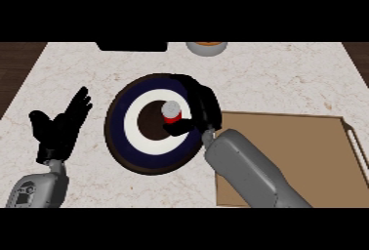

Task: Pick the can from the tray and place it in the plate

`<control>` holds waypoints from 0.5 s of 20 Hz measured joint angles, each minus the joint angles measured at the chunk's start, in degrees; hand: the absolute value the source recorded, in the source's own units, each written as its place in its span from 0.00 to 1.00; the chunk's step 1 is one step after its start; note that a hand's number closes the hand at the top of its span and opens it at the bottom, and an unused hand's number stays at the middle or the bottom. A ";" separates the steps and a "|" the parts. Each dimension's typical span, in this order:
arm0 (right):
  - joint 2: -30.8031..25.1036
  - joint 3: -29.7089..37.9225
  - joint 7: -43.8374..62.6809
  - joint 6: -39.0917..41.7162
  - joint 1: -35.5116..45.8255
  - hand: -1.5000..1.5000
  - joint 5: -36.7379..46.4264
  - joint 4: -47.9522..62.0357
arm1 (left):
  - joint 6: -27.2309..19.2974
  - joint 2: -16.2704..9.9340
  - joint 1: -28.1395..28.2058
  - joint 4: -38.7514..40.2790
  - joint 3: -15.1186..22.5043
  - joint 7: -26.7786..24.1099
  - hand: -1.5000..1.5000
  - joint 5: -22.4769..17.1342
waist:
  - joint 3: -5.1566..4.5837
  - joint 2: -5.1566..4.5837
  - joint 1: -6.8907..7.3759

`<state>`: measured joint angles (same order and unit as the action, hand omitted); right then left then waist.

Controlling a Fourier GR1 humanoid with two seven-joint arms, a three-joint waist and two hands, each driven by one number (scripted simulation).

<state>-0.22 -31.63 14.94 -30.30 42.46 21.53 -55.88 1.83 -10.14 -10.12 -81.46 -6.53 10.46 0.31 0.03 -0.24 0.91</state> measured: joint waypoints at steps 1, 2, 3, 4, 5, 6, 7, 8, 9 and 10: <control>0.04 0.53 -2.11 -1.09 -0.24 0.00 -0.65 -1.08 | -0.35 0.25 -0.26 -0.18 0.10 0.26 0.50 0.13 | 0.01 0.02 -0.08; 0.08 1.02 -3.87 -1.68 -0.11 0.00 -1.65 -2.51 | -0.22 0.27 0.06 0.13 0.13 -0.18 0.50 0.18 | 0.02 0.03 -0.12; 0.11 1.30 -6.00 -2.25 -0.62 0.00 -2.93 -4.25 | -0.16 0.24 0.07 0.00 0.16 -0.08 0.50 0.17 | 0.02 0.06 -0.15; 0.13 1.92 -8.47 -2.41 -1.34 0.00 -4.57 -5.88 | -0.04 0.05 0.01 -0.01 -0.07 -0.09 0.50 0.02 | 0.03 0.07 -0.20; 0.15 2.30 -10.51 -2.60 -2.34 0.00 -6.31 -7.69 | -0.33 0.43 0.21 -0.18 0.34 0.12 0.50 0.34 | 0.04 0.10 -0.26; 0.16 2.58 -11.08 -2.44 -2.66 0.00 -7.83 -9.80 | -0.22 0.14 0.33 -0.41 -0.01 0.34 0.50 0.10 | 0.04 0.15 -0.34; 0.17 3.17 -11.24 -2.31 -3.04 0.00 -9.31 -11.81 | -0.29 0.05 0.14 -0.28 -0.09 0.29 0.50 0.21 | 0.03 0.20 -0.49; 0.18 3.14 -11.09 -2.47 -3.57 0.00 -10.86 -13.49 | -0.41 0.18 0.03 0.43 -0.13 -0.50 0.50 0.40 | 0.02 0.22 -0.57; 0.19 3.34 -10.86 -2.62 -4.38 0.00 -12.59 -15.13 | -0.14 0.05 -0.26 1.07 -0.29 -0.91 0.50 0.27 | 0.01 0.22 -0.67; 0.19 3.93 -10.15 -2.05 -5.08 0.00 -14.56 -16.65 | -0.11 0.07 -0.37 1.77 -0.40 -1.26 0.50 0.27 | 0.00 0.23 -0.80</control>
<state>-0.03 -27.70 4.79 -32.36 37.37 6.96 -72.54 1.72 -10.07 -10.50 -79.69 -6.93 9.20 0.59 0.03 -0.01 0.10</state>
